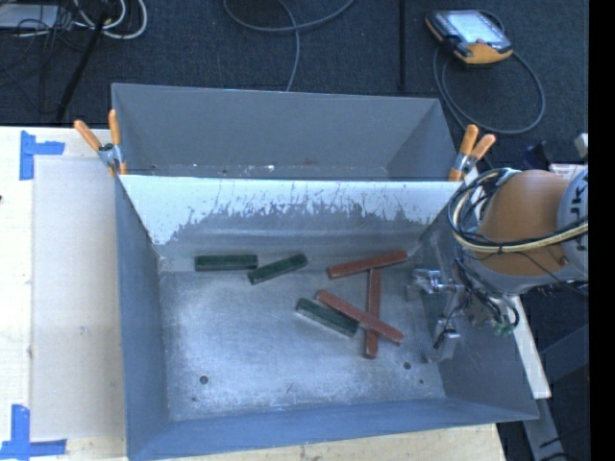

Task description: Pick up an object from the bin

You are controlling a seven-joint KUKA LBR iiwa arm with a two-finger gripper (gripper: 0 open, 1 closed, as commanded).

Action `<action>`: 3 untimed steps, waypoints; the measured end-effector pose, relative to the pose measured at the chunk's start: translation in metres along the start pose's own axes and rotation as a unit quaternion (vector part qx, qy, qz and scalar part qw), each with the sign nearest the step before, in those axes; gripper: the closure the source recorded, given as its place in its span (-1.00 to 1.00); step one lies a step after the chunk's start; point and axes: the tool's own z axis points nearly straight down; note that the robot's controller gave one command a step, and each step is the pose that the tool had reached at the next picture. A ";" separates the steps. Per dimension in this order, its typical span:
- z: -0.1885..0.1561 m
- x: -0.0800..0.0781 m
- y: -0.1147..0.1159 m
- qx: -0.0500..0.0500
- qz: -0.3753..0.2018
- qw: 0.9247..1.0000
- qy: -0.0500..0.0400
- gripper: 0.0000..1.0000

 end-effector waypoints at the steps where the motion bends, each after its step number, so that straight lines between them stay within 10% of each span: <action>1: 0.000 0.000 0.000 0.000 -0.001 1.000 0.000 -1.00; 2: 0.000 0.018 0.051 0.000 0.025 1.000 0.001 -1.00; 3: 0.000 0.007 0.057 -0.001 0.074 0.997 0.000 1.00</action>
Offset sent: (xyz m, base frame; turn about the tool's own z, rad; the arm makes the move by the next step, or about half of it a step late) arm -0.0332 0.0898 0.0003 0.0719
